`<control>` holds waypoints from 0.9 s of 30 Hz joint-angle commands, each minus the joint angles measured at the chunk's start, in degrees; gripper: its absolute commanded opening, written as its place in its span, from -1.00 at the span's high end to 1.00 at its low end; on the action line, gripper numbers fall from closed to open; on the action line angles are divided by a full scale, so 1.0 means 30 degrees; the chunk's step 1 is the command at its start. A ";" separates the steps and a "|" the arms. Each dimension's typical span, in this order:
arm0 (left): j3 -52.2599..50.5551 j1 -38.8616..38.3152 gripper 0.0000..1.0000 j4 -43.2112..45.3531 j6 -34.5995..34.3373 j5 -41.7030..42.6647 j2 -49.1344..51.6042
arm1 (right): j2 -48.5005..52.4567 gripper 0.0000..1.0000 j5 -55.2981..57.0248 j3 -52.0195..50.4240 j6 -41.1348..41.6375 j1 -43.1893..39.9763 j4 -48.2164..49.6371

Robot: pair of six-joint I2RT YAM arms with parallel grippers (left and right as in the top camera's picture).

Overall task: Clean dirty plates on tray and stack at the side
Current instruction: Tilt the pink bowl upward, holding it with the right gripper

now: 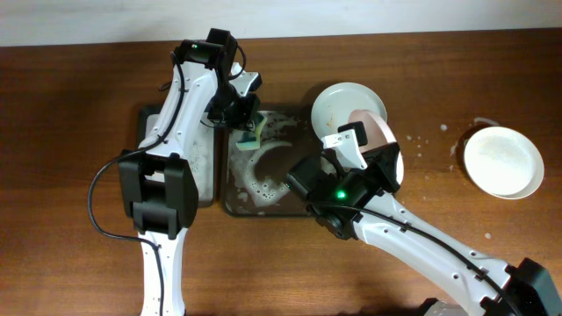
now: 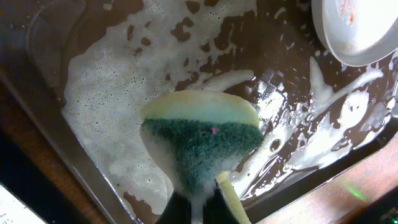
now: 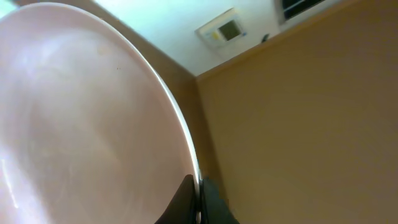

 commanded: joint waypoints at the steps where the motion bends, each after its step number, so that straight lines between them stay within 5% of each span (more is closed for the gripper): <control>1: -0.0109 -0.0036 1.00 0.0044 -0.0262 -0.0015 -0.0109 | 0.0044 0.92 0.3053 0.0036 0.0153 0.0087 0.0459; 4: -0.0109 -0.0036 0.99 0.0051 -0.0262 -0.0015 -0.0109 | 0.0051 0.92 -0.0838 0.0036 0.0146 0.0087 0.0925; 8: -0.0109 -0.0036 0.99 0.0044 -0.0262 -0.0015 -0.0109 | 0.0051 0.92 0.0780 0.0044 0.0153 0.0087 0.0954; 12: -0.0109 -0.0036 0.99 0.0058 -0.0262 -0.0015 -0.0109 | 0.0080 0.92 -0.3045 0.0051 0.0153 0.0066 0.1239; 27: -0.0109 -0.0036 0.99 0.0051 -0.0255 -0.0175 -0.0109 | 0.1756 0.91 -0.5756 -0.0597 0.0160 0.0066 0.1909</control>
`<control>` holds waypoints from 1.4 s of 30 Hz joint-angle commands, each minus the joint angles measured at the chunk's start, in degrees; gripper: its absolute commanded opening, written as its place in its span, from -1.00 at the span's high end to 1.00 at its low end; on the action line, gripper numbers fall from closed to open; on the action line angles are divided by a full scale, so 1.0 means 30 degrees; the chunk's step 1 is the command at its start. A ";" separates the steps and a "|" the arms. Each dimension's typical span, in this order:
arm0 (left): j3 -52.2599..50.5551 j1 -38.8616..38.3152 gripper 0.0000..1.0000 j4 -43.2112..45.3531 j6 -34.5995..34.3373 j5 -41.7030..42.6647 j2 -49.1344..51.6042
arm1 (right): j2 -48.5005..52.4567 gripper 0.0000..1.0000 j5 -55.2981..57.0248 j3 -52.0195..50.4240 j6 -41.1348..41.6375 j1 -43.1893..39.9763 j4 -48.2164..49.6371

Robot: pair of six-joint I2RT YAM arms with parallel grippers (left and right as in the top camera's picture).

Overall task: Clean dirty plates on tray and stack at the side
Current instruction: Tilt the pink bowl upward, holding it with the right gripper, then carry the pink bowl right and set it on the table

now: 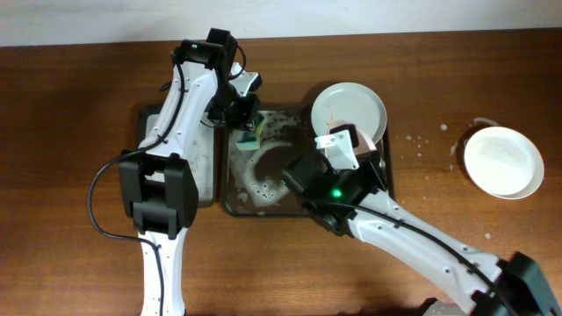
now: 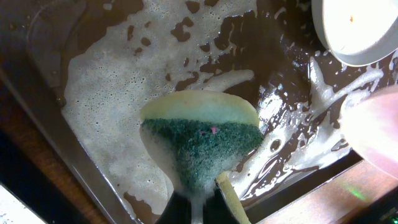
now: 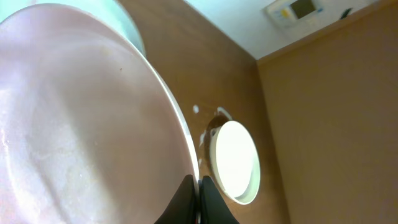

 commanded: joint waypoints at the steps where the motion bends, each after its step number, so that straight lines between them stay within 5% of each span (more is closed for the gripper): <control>1: -0.0109 -0.0036 0.99 0.0051 -0.0262 -0.0168 -0.0109 | 0.1217 0.91 -0.0430 -0.0474 0.0175 0.0073 0.0197; 7: -0.0109 -0.0036 1.00 0.0051 -0.0255 -0.0299 -0.0109 | 0.2747 0.92 0.1173 -0.0539 0.0248 0.0087 0.0576; 23: -0.0109 -0.0036 0.99 0.0044 -0.0401 -0.0291 -0.0109 | -0.3235 0.92 0.6878 -0.0313 0.0160 0.0073 0.0780; 33: -0.0109 -0.0102 1.00 0.0284 -0.0401 -0.0299 -0.0109 | -0.3242 0.92 0.0372 -0.0313 0.0168 -0.0998 0.2018; 42: -0.0109 -0.0146 0.99 0.0554 -0.0408 -0.0291 -0.0109 | -0.3242 0.92 -1.2422 0.1639 0.0175 -1.0076 0.2834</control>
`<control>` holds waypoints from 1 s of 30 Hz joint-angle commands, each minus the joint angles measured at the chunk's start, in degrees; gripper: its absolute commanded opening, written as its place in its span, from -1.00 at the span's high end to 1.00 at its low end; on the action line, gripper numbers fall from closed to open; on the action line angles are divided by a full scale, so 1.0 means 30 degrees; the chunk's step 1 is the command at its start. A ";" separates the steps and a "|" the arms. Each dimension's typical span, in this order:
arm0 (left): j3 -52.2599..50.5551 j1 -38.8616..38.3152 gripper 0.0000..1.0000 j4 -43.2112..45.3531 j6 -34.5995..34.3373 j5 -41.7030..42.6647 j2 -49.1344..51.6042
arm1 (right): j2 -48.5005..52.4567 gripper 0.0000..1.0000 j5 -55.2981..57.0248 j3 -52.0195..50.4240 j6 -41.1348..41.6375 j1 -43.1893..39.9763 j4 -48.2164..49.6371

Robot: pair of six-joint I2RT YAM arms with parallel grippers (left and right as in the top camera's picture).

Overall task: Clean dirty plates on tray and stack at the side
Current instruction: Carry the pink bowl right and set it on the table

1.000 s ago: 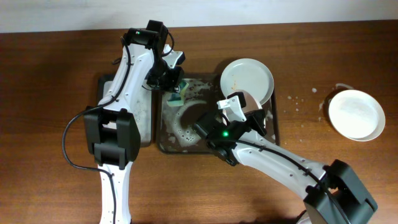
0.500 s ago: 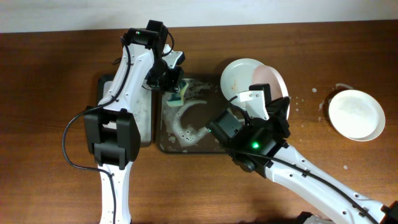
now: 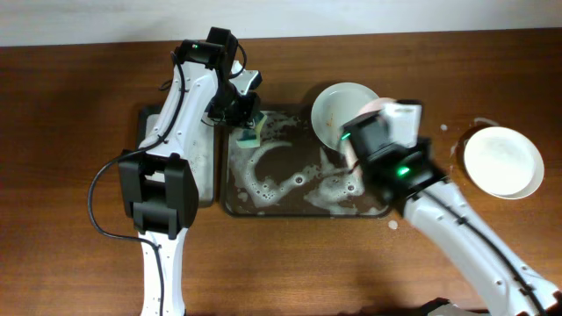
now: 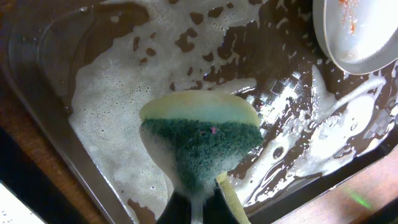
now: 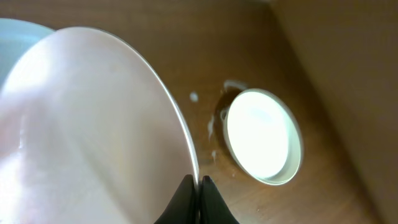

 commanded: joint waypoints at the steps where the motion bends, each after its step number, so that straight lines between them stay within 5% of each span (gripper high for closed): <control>1: -0.0109 -0.0109 0.99 0.0058 -0.0262 -0.0073 -0.0109 | -0.0204 0.92 -0.8138 0.1654 0.0168 -0.4022 0.0233; 9: -0.0109 -0.0102 0.99 0.0066 -0.0255 -0.0073 -0.0109 | -0.0197 0.92 -1.7792 0.2018 0.0168 -1.4294 0.1151; 16: -0.0109 -0.0146 1.00 0.0335 -0.0255 -0.0073 -0.0109 | 0.0073 0.92 -1.8309 0.2018 0.0379 -2.0859 0.1530; 23: -0.0109 -0.0160 0.99 0.0627 -0.0255 -0.0073 -0.0109 | 0.2543 0.92 -1.8243 0.1974 0.0364 -2.4370 0.2936; 30: -0.0109 -0.0160 1.00 0.0692 -0.0262 -0.0073 -0.0109 | 0.6076 0.92 -1.7507 0.1960 0.0160 -2.4560 0.3701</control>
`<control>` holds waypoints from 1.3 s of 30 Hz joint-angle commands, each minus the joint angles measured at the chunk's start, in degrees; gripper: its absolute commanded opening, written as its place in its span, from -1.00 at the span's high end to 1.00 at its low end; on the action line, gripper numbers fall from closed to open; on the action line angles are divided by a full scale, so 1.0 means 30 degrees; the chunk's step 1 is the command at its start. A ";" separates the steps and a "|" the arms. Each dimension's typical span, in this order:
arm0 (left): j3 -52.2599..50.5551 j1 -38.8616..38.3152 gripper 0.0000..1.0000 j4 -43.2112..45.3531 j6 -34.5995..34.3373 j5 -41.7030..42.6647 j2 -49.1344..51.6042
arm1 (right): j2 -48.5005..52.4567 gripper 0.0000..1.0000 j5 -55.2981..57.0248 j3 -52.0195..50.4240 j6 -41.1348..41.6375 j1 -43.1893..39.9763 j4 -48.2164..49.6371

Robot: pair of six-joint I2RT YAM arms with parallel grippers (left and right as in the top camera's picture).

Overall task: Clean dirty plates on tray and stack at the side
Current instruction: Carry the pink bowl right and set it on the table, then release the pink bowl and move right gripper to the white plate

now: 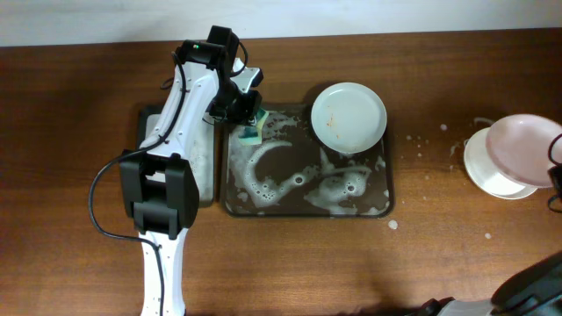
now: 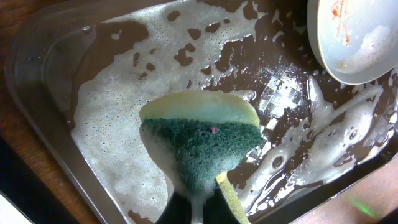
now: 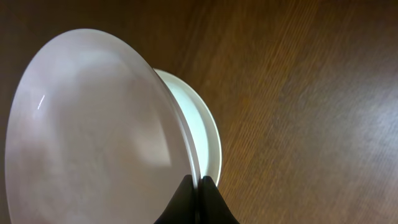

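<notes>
A pink plate [image 1: 522, 145] hangs just above the white plate [image 1: 490, 175] lying on the table at the far right. My right gripper [image 3: 199, 182] is shut on the pink plate's rim [image 3: 180, 124], with the white plate [image 3: 202, 134] showing behind it. A dirty white plate [image 1: 349, 117] with orange specks leans on the sudsy tray's [image 1: 386, 206] back right corner. My left gripper [image 2: 199, 205] is shut on a yellow and green sponge [image 2: 199, 140], held over the tray's foam at the back left [image 1: 250, 132].
A grey tray [image 1: 204, 167] sits left of the sudsy one, under my left arm. Water drops dot the wood between the tray and the white plate. The table's far edge runs along the top.
My right gripper carried the pink plate from beside the tray's right end to just above the white plate at the far right. The left gripper and sponge shifted only slightly.
My right gripper held the pink plate over the tray's right part, near the dirty white plate. Later it had the plate at the tray's right end. Now the plate hangs over the white plate at the side. The left gripper kept the sponge over the foam throughout.
</notes>
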 commanded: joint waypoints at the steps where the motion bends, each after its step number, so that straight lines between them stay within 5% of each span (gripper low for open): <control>1: -0.0095 -0.0073 0.99 0.0036 -0.0189 -0.0058 -0.0109 | 0.1545 0.92 0.0248 0.0284 0.0029 -0.0007 0.0452; 10: -0.0095 -0.0073 0.99 0.0036 -0.0197 -0.0051 -0.0109 | 0.2987 0.91 0.0306 0.0284 0.0022 0.0503 0.0831; 11: -0.0095 -0.0073 1.00 0.0036 -0.0197 -0.0051 -0.0109 | 0.2987 0.85 0.0299 0.0284 0.0022 0.0605 0.0816; 14: -0.0095 -0.0073 0.99 0.0036 -0.0197 -0.0051 -0.0109 | 0.2973 0.12 0.0080 0.0291 0.0015 0.0874 0.0736; 18: -0.0095 -0.0073 0.99 0.0044 -0.0197 -0.0051 -0.0109 | 0.2696 -0.12 -0.0736 0.0342 0.0007 0.1304 0.0605; 25: -0.0095 -0.0073 0.99 0.0066 -0.0197 -0.0051 -0.0109 | 0.0379 -0.20 -0.1304 0.2353 -0.1668 0.3512 -0.1297; 39: -0.0095 -0.0073 0.99 0.0109 -0.0197 -0.0051 -0.0109 | 0.1770 -0.16 -0.0087 0.3468 -0.0707 1.4761 -0.1967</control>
